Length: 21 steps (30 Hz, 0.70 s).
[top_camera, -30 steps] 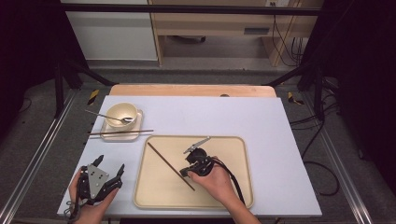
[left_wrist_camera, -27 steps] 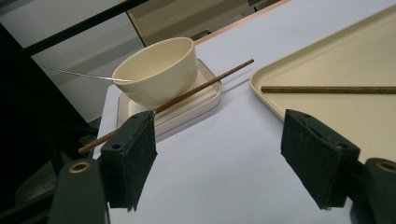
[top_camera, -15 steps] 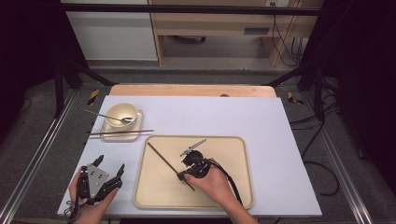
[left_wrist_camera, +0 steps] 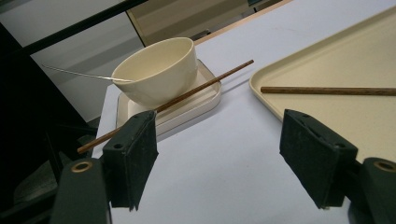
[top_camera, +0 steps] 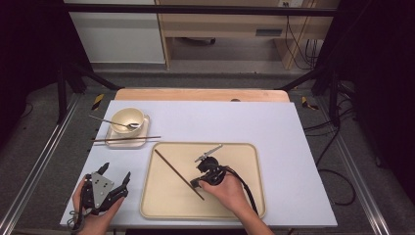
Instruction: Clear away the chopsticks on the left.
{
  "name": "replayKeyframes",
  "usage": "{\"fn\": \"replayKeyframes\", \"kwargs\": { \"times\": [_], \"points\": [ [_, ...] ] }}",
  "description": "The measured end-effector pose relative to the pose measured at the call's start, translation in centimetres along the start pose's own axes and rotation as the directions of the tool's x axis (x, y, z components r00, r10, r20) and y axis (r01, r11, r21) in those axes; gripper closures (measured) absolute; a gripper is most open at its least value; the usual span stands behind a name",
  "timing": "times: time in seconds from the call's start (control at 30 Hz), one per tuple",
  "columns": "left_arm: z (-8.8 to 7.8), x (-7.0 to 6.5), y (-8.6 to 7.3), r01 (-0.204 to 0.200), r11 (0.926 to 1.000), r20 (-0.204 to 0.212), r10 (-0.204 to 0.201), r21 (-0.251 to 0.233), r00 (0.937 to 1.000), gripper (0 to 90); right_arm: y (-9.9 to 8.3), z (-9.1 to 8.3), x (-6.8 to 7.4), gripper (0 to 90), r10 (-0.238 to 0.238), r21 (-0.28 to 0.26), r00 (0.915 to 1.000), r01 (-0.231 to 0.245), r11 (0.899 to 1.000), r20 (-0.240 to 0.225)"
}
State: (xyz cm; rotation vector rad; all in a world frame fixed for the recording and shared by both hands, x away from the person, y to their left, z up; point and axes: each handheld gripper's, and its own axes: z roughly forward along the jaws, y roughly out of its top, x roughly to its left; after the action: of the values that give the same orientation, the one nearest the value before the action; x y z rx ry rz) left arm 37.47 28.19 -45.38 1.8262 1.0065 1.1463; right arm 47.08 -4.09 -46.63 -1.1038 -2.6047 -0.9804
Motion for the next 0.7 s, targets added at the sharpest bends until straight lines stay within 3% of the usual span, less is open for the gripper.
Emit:
{"fn": "replayKeyframes", "kwargs": {
  "times": [0.23,0.3,0.7],
  "points": [
    [-0.1,0.1,0.0,0.004,1.0000,-0.005,-0.004,-0.008,1.0000,27.6,0.5,1.5,1.7,90.0,-0.040,0.002,0.9981,0.040,0.999,-0.046],
    [-0.1,0.2,0.0,0.004,1.0000,-0.006,-0.005,-0.007,1.0000,27.6,0.7,2.0,2.2,90.0,-0.033,-0.001,0.9974,0.033,0.999,-0.063],
    [-0.5,0.6,0.0,0.025,0.9995,-0.024,-0.025,-0.022,0.9994,27.8,2.0,4.2,4.6,90.0,-0.081,0.005,0.9911,0.082,0.997,-0.106]
  ]
}}
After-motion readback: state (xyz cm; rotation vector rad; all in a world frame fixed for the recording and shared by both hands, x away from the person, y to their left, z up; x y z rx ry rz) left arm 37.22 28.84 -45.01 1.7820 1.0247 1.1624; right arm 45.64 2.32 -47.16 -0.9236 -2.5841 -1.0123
